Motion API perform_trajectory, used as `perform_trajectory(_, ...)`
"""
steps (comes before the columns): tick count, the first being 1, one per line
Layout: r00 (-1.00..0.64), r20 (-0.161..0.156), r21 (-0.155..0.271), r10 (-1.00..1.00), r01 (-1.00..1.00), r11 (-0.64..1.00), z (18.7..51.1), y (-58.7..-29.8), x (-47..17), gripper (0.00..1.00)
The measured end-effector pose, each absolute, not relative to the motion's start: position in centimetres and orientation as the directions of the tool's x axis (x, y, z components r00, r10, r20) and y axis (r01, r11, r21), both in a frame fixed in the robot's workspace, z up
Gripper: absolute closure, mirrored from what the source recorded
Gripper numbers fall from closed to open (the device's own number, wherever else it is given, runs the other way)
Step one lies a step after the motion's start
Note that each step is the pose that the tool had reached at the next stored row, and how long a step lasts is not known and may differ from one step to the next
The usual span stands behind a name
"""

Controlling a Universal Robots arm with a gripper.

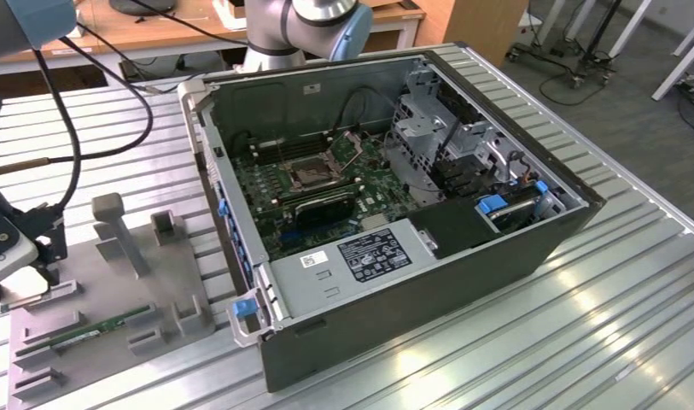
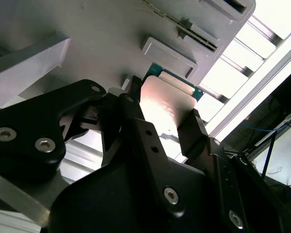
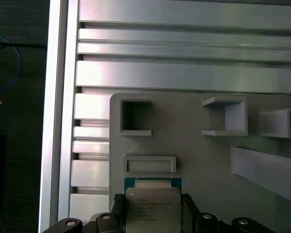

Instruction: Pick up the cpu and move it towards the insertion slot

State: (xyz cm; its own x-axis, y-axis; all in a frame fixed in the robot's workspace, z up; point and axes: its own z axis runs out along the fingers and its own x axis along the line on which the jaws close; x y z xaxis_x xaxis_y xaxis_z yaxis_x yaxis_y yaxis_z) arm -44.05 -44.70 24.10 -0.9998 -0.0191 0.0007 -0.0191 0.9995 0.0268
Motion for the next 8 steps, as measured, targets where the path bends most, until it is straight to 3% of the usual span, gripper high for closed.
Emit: perform_trajectory(8,-1.000,0.001,0.027,-0.019,-0.019,0.999,24.38,-44.70,-44.05,0.45)
